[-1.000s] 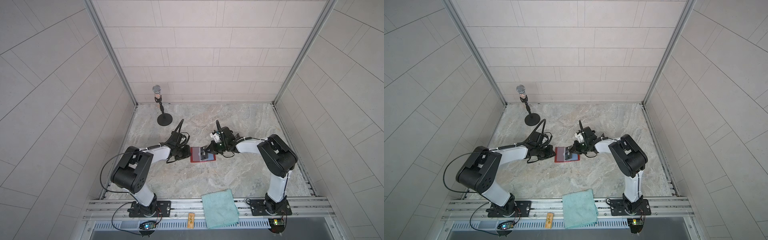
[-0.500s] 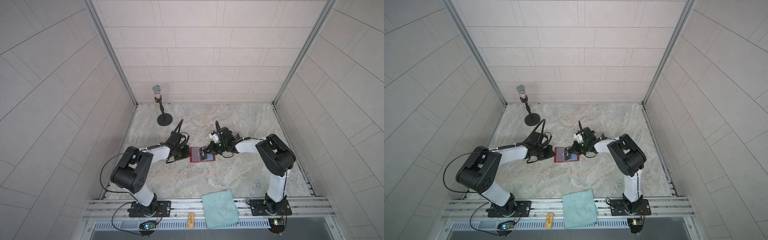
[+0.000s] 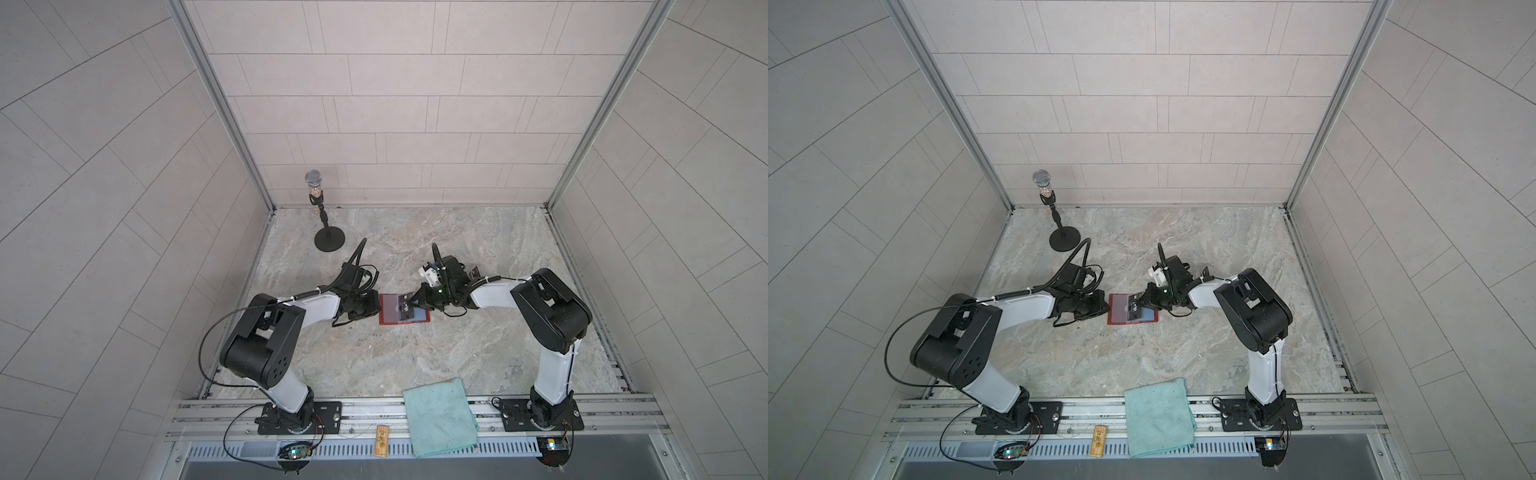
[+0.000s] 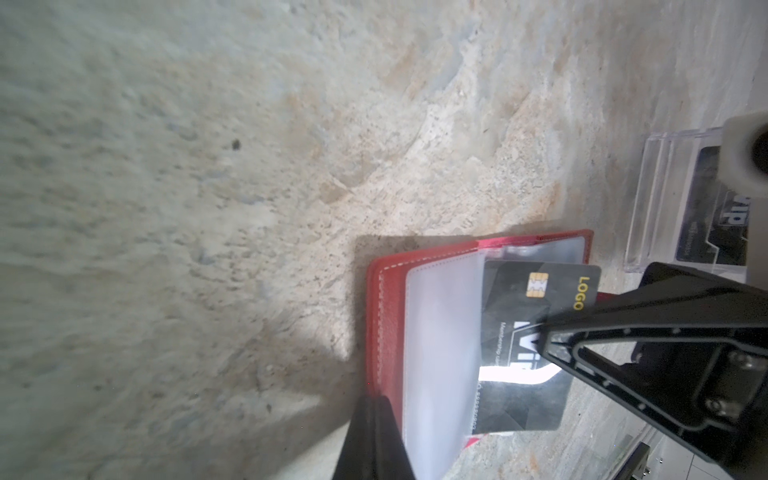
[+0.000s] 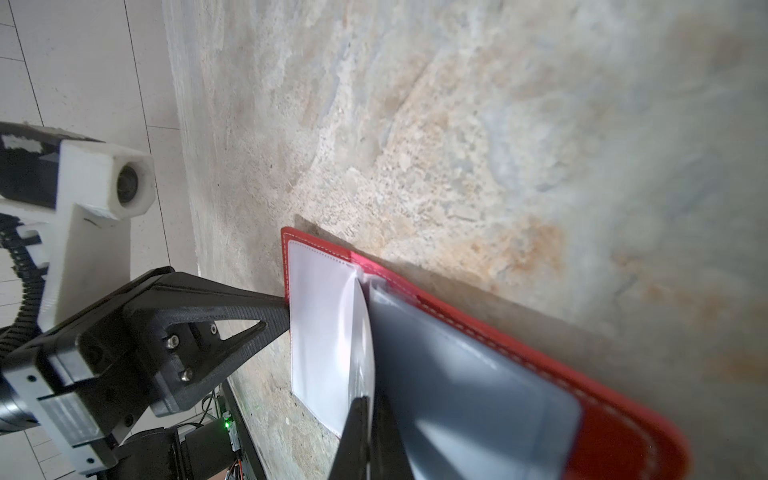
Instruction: Put the credit cards into the card holder
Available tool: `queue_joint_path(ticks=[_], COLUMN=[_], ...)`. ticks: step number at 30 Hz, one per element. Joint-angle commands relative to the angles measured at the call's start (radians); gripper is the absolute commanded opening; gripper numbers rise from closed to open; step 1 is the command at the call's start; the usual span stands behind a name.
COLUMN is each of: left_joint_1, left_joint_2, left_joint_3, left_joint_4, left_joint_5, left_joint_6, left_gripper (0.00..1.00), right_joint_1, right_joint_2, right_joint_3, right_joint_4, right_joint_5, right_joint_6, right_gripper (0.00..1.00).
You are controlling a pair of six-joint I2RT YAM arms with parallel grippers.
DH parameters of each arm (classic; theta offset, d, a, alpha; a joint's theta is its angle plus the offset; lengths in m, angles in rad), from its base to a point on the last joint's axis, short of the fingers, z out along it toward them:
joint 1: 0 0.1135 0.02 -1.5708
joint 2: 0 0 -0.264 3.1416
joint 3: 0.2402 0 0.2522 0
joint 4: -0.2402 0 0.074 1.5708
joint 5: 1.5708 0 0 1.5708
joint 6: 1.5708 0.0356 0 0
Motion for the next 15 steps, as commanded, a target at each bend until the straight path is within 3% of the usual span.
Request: queue_joint_path(ticks=[1,15], left_joint_1=[-0.002,-0.002], left_joint_2=[-0.022,-0.036], left_joint_3=[-0.017,-0.019], left_joint_4=[-0.032,-0.052], left_joint_5=[-0.023,-0.046], left_joint_6=[0.015,0.024], left_gripper=[0.0,0.0], right_joint_1=[0.004,0.004], right_joint_2=[-0.017,-0.022], right_joint_3=[-0.025,-0.062], right_joint_4=[-0.007,0.057], right_joint_5=[0.078,0.108], right_joint_6=[0.02,0.064], right_gripper=[0.0,0.0])
